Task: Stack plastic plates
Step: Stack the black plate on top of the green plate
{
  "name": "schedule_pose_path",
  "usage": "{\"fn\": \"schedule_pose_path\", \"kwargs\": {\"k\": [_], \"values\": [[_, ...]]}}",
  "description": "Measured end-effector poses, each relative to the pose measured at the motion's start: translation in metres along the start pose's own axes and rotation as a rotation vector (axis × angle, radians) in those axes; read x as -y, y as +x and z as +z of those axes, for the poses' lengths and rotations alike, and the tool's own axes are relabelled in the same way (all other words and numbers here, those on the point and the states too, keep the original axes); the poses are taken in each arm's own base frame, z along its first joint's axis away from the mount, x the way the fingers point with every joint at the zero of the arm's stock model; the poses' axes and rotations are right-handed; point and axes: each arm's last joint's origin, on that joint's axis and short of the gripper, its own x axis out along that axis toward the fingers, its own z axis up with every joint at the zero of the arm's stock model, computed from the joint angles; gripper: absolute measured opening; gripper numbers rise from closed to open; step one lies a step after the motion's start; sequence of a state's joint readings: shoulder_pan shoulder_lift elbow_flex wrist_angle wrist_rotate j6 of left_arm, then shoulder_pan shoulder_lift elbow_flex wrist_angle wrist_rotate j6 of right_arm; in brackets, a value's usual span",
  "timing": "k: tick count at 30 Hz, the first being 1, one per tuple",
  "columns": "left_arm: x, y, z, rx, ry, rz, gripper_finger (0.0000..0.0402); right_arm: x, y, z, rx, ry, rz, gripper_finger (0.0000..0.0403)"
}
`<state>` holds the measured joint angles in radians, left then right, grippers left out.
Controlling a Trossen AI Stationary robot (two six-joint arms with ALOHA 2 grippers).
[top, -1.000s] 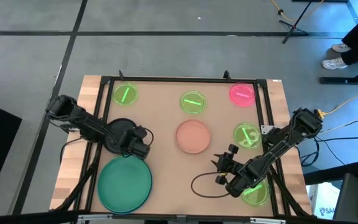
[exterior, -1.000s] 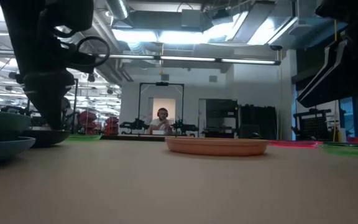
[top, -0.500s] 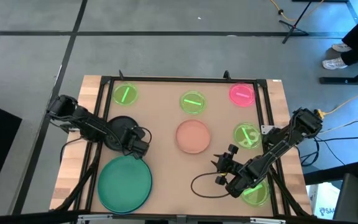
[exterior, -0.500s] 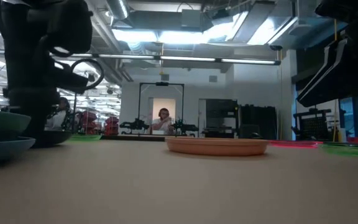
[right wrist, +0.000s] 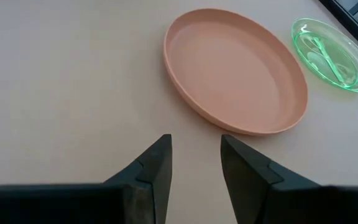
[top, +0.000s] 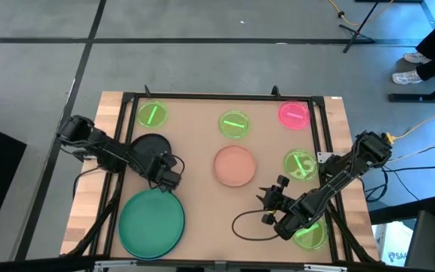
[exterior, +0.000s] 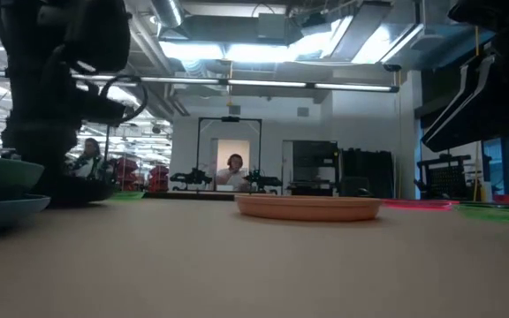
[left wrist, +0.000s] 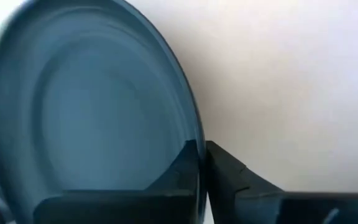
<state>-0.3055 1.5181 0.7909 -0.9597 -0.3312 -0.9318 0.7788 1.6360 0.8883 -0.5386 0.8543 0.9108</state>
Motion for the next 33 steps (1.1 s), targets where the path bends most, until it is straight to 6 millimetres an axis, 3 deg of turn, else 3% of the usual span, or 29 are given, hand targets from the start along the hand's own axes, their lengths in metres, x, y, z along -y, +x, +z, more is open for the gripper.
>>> {"fn": "schedule_pose_path", "kwargs": {"k": [10, 17, 23, 27, 33], "values": [[0.036, -0.076, 0.0, 0.147, 0.14, -0.159, 0.0011, -0.001, 0.0, 0.001, 0.006, 0.01, 0.007, 0.0127], [0.059, -0.136, -0.021, 0.25, 0.241, -0.336, 0.0011, -0.001, 0.0, 0.001, 0.007, 0.009, 0.007, 0.0127], [0.067, -0.179, -0.044, 0.285, 0.277, -0.482, 0.0011, -0.001, 0.0, 0.001, 0.007, 0.008, 0.007, 0.0127], [0.069, -0.198, -0.061, 0.281, 0.266, -0.562, 0.0011, -0.001, 0.0, 0.001, 0.007, 0.008, 0.007, 0.0127], [0.072, -0.202, -0.091, 0.218, 0.208, -0.608, 0.0011, -0.001, 0.0, 0.001, 0.005, 0.008, 0.007, 0.0127]]}}
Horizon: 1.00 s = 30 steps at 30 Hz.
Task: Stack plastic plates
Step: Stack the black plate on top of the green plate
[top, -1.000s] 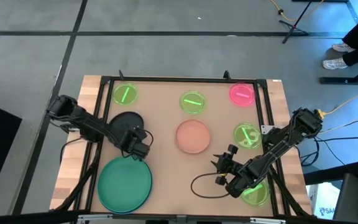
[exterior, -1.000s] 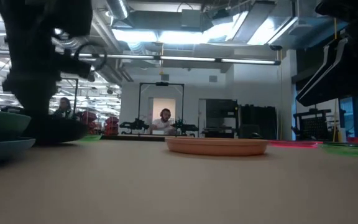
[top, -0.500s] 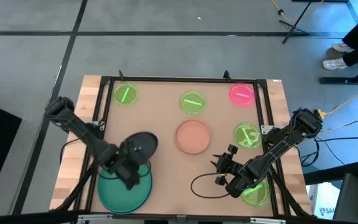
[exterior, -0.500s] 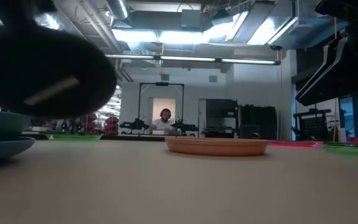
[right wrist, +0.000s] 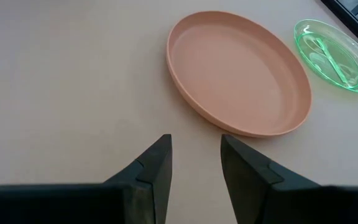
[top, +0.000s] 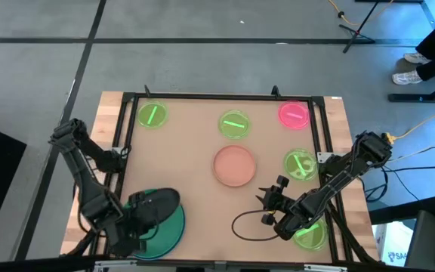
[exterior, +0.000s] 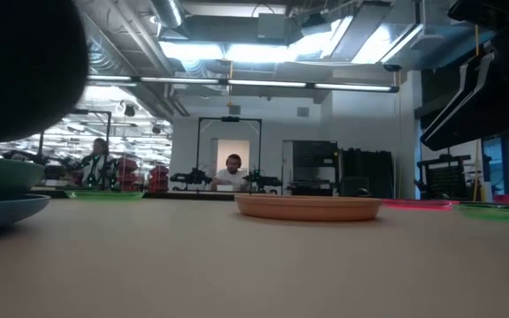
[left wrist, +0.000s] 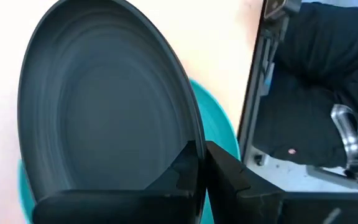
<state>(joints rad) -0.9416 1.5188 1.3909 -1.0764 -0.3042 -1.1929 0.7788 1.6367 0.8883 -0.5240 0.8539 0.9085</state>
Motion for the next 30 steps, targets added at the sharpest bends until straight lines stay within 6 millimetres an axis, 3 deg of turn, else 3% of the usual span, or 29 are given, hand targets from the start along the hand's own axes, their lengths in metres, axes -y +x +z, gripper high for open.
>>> {"fn": "schedule_pose_path", "kwargs": {"k": [12, 19, 30], "values": [[0.008, 0.016, -0.043, -0.027, 0.025, -0.061, 0.0012, -0.004, 0.007, -0.006, -0.012, -0.021, -0.016, 0.0127], [0.002, 0.027, -0.053, -0.04, -0.056, -0.031, 0.0013, -0.005, 0.007, -0.006, -0.018, -0.021, -0.009, 0.0127], [-0.002, 0.032, -0.054, -0.019, -0.09, -0.012, 0.009, -0.005, 0.007, -0.006, -0.018, -0.025, -0.008, 0.0127]]}}
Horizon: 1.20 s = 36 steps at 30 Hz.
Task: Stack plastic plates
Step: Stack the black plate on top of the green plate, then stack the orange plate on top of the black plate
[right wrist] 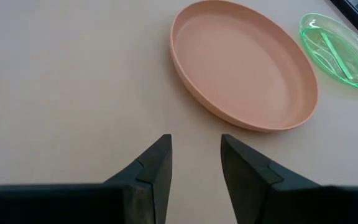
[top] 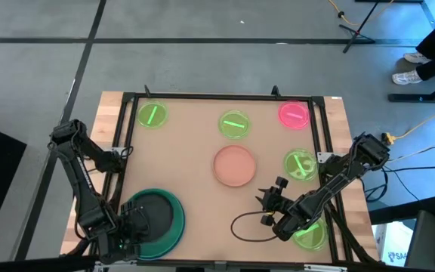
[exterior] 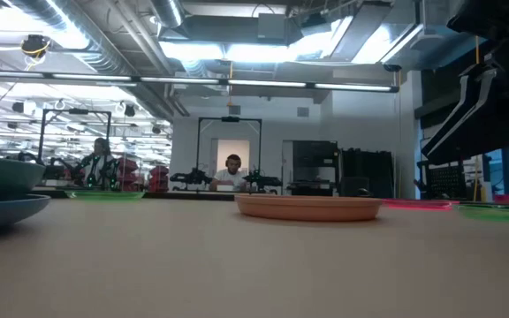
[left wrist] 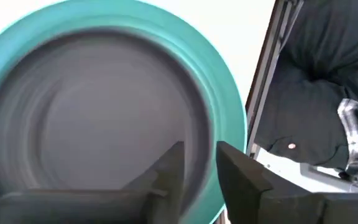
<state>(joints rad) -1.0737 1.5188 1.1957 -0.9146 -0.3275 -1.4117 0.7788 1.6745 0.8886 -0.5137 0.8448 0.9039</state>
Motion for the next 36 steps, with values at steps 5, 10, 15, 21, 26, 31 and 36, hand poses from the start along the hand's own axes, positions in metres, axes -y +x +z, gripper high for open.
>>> {"fn": "schedule_pose_path", "kwargs": {"k": [5, 10, 15, 21, 26, 31, 36], "values": [[0.003, 0.001, 0.005, 0.047, 0.044, -0.026, 0.0105, 0.0, 0.0, 0.0, 0.0, -0.011, 0.0, 0.0127], [0.005, 0.002, 0.021, 0.275, 0.189, 0.006, 0.0105, -0.002, 0.0, 0.002, 0.012, -0.012, 0.015, 0.0127], [0.002, 0.012, 0.046, 0.456, 0.292, 0.107, 0.0106, -0.004, 0.0, 0.003, 0.025, -0.002, 0.03, 0.0127], [-0.008, 0.048, 0.078, 0.5, 0.394, 0.237, 0.0104, -0.004, 0.0, 0.005, 0.058, 0.005, 0.012, 0.0127], [-0.02, 0.078, 0.11, 0.506, 0.428, 0.33, 0.0104, -0.004, 0.0, 0.005, 0.064, 0.004, 0.006, 0.0127], [-0.035, 0.107, 0.142, 0.467, 0.474, 0.377, 0.0104, -0.004, 0.0, 0.005, 0.072, 0.004, 0.0, 0.0127], [-0.052, 0.141, 0.168, 0.386, 0.574, 0.339, 0.0104, -0.003, 0.0, 0.006, 0.084, 0.005, -0.011, 0.0127]]}}
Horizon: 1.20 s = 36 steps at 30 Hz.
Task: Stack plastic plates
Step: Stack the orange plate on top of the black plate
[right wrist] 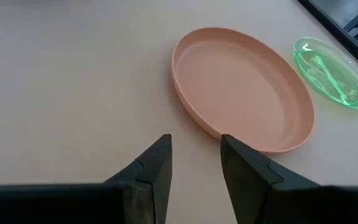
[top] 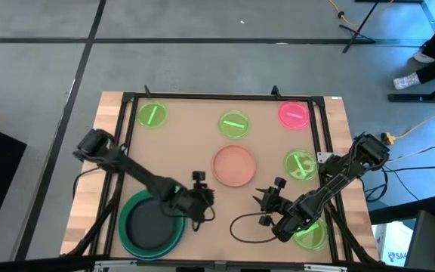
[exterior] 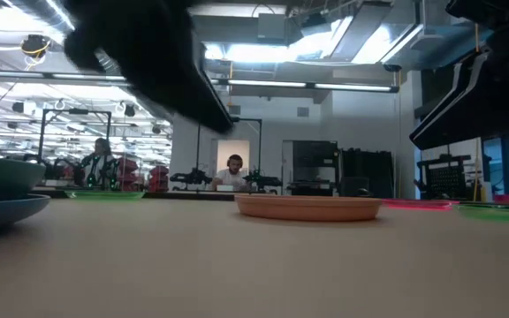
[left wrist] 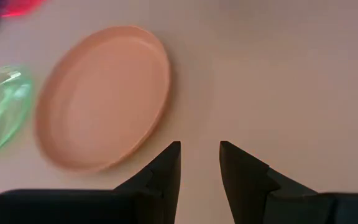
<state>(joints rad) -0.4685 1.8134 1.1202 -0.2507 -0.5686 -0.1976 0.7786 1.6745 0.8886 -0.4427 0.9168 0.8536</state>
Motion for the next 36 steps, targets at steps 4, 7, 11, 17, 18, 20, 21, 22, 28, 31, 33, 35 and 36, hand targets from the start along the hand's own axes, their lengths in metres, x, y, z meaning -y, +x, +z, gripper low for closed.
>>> {"fn": "schedule_pose_path", "kwargs": {"k": [4, 7, 11, 17, 18, 20, 21, 22, 28, 31, 33, 35, 36], "values": [[-0.009, 0.03, -0.001, -0.009, 0.112, -0.044, 0.0104, 0.0, 0.001, 0.0, 0.023, -0.004, -0.024, 0.0127], [-0.019, 0.049, -0.002, -0.01, 0.139, -0.021, 0.0104, -0.001, 0.002, -0.001, 0.023, -0.007, -0.027, 0.0127], [-0.037, 0.069, -0.005, -0.031, 0.129, -0.007, 0.0104, -0.001, 0.002, -0.002, 0.027, -0.008, -0.033, 0.0127], [-0.056, 0.088, -0.011, -0.067, 0.08, -0.101, 0.0104, -0.001, 0.002, -0.001, 0.029, -0.007, -0.034, 0.0127], [-0.058, 0.09, -0.012, -0.072, 0.075, -0.115, 0.0104, -0.001, 0.002, -0.002, 0.029, -0.007, -0.033, 0.0127], [-0.06, 0.092, -0.013, -0.078, 0.049, -0.135, 0.0102, -0.001, 0.002, -0.001, 0.03, -0.006, -0.033, 0.0127], [-0.061, 0.092, -0.013, -0.079, 0.043, -0.148, 0.0099, -0.001, 0.002, -0.001, 0.03, -0.006, -0.033, 0.0127], [-0.06, 0.092, -0.013, -0.08, 0.042, -0.158, 0.0093, -0.001, 0.002, -0.001, 0.03, -0.006, -0.033, 0.0127], [-0.055, 0.09, -0.013, -0.081, 0.064, -0.141, 0.0022, -0.001, 0.002, -0.001, 0.031, -0.012, -0.034, 0.0127], [-0.053, 0.088, -0.013, -0.077, 0.072, -0.135, 0.0008, -0.001, 0.002, -0.001, 0.041, -0.028, -0.044, 0.0127], [-0.05, 0.084, -0.012, -0.077, 0.081, -0.116, 0.0013, -0.001, 0.002, -0.001, 0.047, -0.029, -0.048, 0.0127], [-0.047, 0.077, -0.009, -0.07, 0.089, -0.103, 0.0015, -0.001, 0.002, -0.001, 0.049, -0.032, -0.051, 0.0127], [-0.045, 0.073, -0.008, -0.067, 0.091, -0.1, 0.0016, -0.001, 0.002, -0.001, 0.049, -0.036, -0.051, 0.0127]]}}
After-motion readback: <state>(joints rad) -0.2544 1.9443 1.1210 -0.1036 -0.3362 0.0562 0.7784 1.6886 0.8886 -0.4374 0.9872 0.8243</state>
